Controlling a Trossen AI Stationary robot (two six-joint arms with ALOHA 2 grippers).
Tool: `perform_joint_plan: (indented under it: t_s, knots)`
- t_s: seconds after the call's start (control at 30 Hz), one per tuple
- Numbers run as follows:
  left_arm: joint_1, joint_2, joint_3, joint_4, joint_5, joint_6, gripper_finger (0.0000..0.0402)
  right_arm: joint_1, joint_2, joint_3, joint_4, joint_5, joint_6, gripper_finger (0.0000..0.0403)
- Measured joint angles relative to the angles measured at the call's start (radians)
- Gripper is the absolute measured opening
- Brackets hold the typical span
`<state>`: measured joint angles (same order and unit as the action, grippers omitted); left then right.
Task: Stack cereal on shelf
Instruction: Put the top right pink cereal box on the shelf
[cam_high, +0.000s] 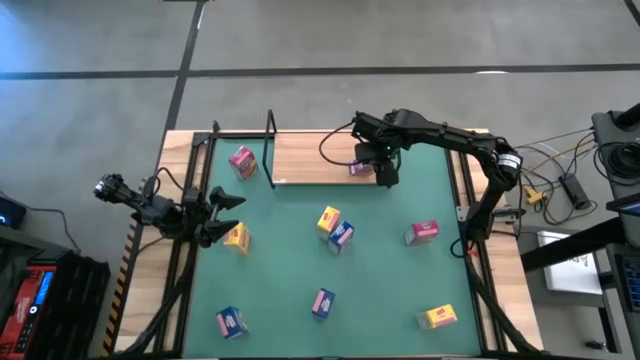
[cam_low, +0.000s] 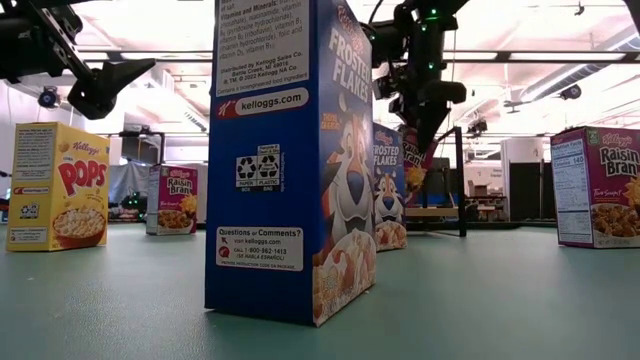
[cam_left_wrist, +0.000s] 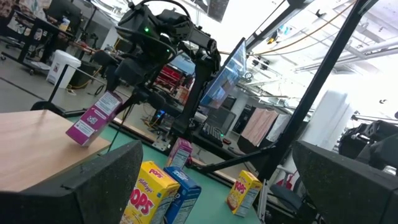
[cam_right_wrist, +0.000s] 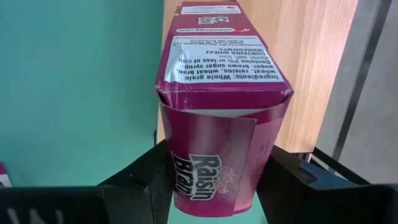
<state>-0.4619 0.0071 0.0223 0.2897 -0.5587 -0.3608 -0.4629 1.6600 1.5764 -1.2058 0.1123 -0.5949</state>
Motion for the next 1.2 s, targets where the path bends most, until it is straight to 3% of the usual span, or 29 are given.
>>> perform_joint_plan:
  t_s: [0.83, 1.2]
  knots:
    - [0.0, 0.0, 0.0, 0.0, 0.0, 0.0, 0.0398, 0.0, -0.001, 0.049, -0.032, 0.001, -0.008, 0.0212]
    - [0.0, 0.0, 0.0, 0.0, 0.0, 0.0, 0.0398, 0.0, -0.002, 0.144, -0.129, -0.008, 0.168, 0.0212]
